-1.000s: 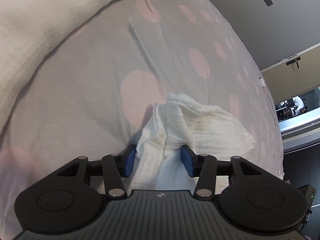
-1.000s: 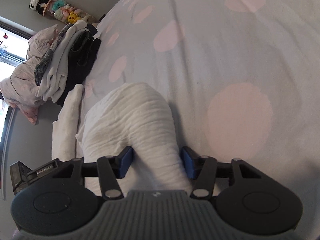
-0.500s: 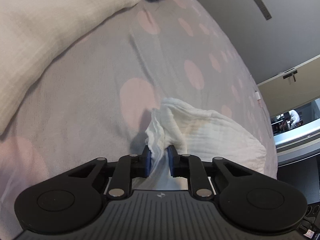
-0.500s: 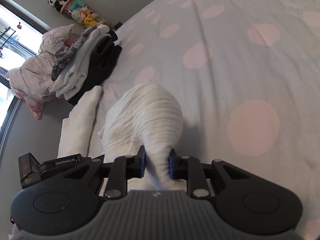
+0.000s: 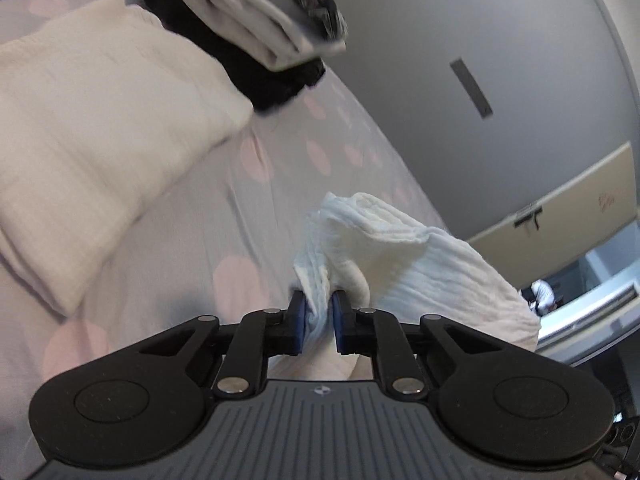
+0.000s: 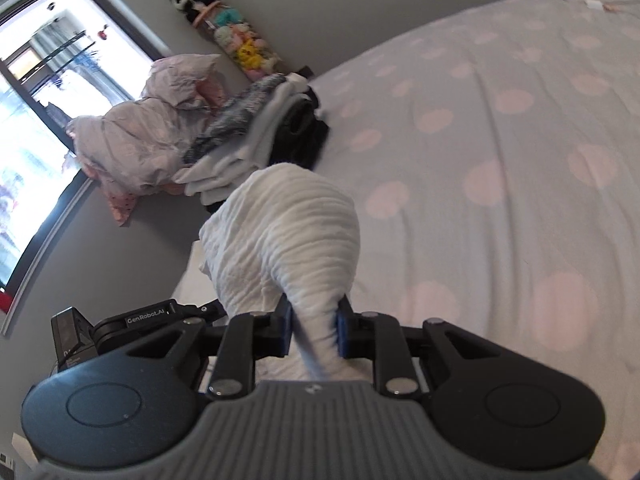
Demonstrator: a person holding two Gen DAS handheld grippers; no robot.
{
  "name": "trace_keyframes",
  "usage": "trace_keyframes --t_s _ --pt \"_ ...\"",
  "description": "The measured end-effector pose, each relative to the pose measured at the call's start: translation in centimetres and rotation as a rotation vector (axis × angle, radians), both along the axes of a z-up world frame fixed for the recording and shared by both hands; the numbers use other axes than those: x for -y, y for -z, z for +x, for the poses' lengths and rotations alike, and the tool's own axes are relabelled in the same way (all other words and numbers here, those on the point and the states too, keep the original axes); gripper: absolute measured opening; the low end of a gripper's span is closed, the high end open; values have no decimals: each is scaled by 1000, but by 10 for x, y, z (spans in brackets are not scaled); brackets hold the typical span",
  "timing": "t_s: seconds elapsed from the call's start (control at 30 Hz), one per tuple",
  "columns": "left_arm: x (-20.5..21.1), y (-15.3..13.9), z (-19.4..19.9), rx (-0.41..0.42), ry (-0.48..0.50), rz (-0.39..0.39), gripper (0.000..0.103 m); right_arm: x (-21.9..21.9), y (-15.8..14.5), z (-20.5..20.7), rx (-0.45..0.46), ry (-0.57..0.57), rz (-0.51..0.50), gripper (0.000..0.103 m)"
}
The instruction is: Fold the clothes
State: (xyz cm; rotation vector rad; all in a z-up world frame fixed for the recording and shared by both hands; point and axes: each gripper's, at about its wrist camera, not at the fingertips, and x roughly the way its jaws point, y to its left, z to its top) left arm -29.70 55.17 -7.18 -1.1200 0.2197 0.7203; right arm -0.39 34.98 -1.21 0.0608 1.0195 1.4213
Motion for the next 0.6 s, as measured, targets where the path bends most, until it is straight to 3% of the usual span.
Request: trace_keyframes --t_s 0.1,0.27,0.6 --pt "-8 -22 -18 2 -29 40 16 -15 -15 -15 5 -29 34 23" --pt "-38 -70 -49 -83 -50 129 16 -53 -32 -42 -58 -77 70 23" --pt "-116 -106 -88 -298 -58 207 16 -165 -29 -105 -252 -136 108 23"
